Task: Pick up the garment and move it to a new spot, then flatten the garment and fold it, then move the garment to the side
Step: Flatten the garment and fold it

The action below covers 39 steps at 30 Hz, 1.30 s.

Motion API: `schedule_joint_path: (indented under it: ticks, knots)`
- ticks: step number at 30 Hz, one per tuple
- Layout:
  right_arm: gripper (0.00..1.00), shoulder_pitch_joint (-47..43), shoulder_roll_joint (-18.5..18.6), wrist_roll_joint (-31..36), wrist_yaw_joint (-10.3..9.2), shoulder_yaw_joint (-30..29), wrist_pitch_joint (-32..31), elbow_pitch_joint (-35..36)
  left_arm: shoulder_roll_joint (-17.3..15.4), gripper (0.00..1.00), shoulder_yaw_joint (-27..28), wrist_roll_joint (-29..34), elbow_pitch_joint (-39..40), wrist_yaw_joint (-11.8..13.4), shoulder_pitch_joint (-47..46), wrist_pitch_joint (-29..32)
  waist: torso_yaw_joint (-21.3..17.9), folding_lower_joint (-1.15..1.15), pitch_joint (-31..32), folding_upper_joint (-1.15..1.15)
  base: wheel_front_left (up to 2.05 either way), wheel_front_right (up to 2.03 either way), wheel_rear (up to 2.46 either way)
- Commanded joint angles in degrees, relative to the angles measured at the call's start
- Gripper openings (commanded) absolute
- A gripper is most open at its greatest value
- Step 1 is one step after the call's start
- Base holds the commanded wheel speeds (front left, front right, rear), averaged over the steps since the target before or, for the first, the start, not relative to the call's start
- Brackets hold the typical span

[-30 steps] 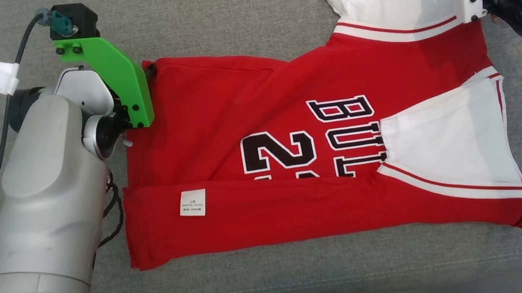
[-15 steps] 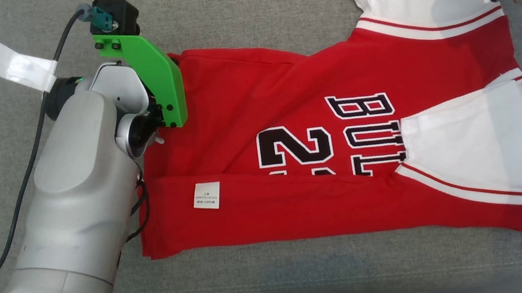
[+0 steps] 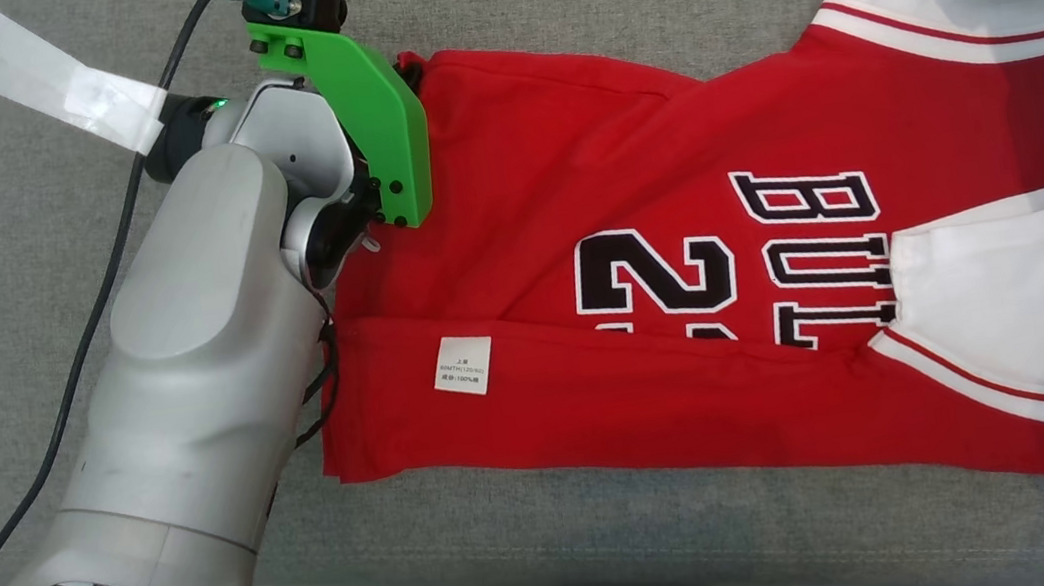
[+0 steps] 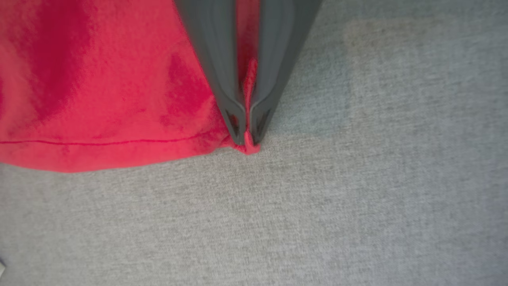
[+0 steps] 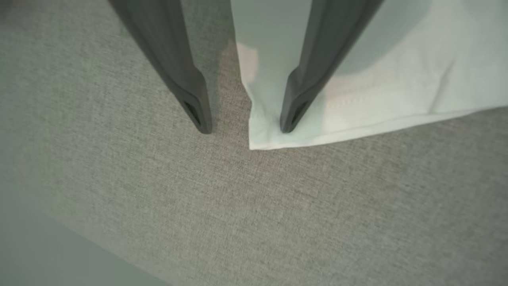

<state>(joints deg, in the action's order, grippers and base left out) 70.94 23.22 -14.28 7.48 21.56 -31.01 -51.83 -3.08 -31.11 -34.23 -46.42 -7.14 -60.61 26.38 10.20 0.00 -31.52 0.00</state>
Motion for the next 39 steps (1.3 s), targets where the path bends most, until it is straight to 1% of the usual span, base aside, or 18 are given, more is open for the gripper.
schedule_joint_path:
  ticks: [1,2,3,4,5,6,7,9,14,18,21,23,25,29,34,39]
  knots:
    - [0.91,-0.68,-0.11,0.16,0.01,0.27,0.08,-1.11,-0.12,0.0,-0.48,-0.29,-0.97,-0.01,0.35,0.24,0.48,0.0,-0.47,0.0,0.0,0.0,0.0]
    - [0.85,-0.78,-0.15,0.02,0.01,-0.06,0.12,-1.67,-0.1,0.0,-0.61,-0.44,-0.99,0.0,0.34,0.11,0.5,0.0,-0.52,0.0,0.0,0.0,0.0]
    - [0.51,-0.86,-0.4,-0.3,0.01,-0.58,0.22,-2.24,-0.07,0.0,-0.74,-0.54,-1.05,0.06,0.27,0.05,0.48,0.0,-0.6,0.0,0.0,0.0,0.0]
    - [0.38,-1.11,-0.78,-0.61,0.01,-1.04,0.02,-2.88,-0.05,0.0,-0.88,-0.68,-1.18,0.16,0.24,-0.03,0.41,0.0,-0.63,0.0,0.0,0.0,0.0]
    - [0.23,-1.36,-1.13,-0.78,0.01,-1.37,-0.39,-3.61,-0.03,0.0,-1.02,-0.72,-1.36,0.28,0.23,-0.12,0.28,0.0,-0.58,0.0,0.0,0.0,0.0]
    - [0.03,-1.56,-1.44,-0.68,0.01,-1.45,-0.68,-4.16,0.0,0.0,-1.14,-0.77,-1.59,0.4,0.26,-0.21,0.08,0.0,-0.46,0.0,0.0,0.0,0.0]
    - [0.0,-1.74,-1.71,-0.54,0.01,-1.5,-0.63,-4.44,0.01,0.0,-1.25,-0.88,-1.86,0.5,0.36,-0.33,-0.12,0.0,-0.26,0.0,0.0,0.0,0.0]
    - [0.0,-2.1,-1.92,-0.99,-0.01,-1.79,-0.65,-4.86,0.05,0.0,-1.42,-0.99,-2.26,0.76,0.44,-0.58,-0.51,0.0,0.24,0.0,0.0,0.0,0.0]
    - [0.0,-2.4,-2.14,-2.29,-0.01,-2.06,2.61,-3.61,-0.62,0.0,-0.91,-0.66,-2.88,1.8,0.55,-3.09,-1.64,0.0,2.13,0.0,0.0,0.0,0.0]
    - [0.0,-2.25,-1.86,-4.12,-0.01,-2.58,7.98,-1.12,-1.61,0.0,0.53,0.13,-2.83,4.03,-0.1,-8.75,-2.58,0.0,4.0,0.0,0.0,0.0,0.0]
    - [0.0,-3.35,-1.72,-5.0,-0.02,-2.73,11.92,-0.18,-2.3,0.0,1.11,0.49,-3.41,5.08,-0.04,-12.18,-3.45,0.0,5.5,0.0,0.0,0.0,0.0]
    - [0.0,-3.94,-1.86,-5.83,-0.02,-2.89,13.84,0.31,-2.77,0.0,1.32,0.5,-4.15,5.24,0.3,-13.2,-3.97,0.0,6.45,0.0,0.0,0.0,0.0]
    - [0.0,-4.37,-2.04,-6.52,-0.02,-2.79,14.27,0.41,-2.94,0.0,1.3,0.43,-4.6,5.14,0.57,-13.43,-4.2,0.0,6.88,0.0,0.0,0.0,0.0]
    - [0.0,-7.02,-1.97,-10.17,-0.01,-1.13,16.13,2.88,-3.3,0.0,0.97,0.16,-5.9,5.14,1.69,-13.36,-4.95,0.0,8.67,0.0,0.0,0.0,0.0]
    - [0.0,-12.55,0.89,-16.67,-0.01,1.25,19.0,10.5,-3.8,0.0,0.77,-0.11,-6.52,5.75,4.13,-14.7,-5.28,0.0,11.13,0.0,0.0,0.0,0.0]
    - [0.0,-21.83,6.77,-23.42,-0.01,3.89,18.66,22.47,-4.05,0.0,0.27,0.2,-5.12,5.95,7.34,-17.01,-5.62,0.0,13.55,0.0,0.0,0.0,0.0]
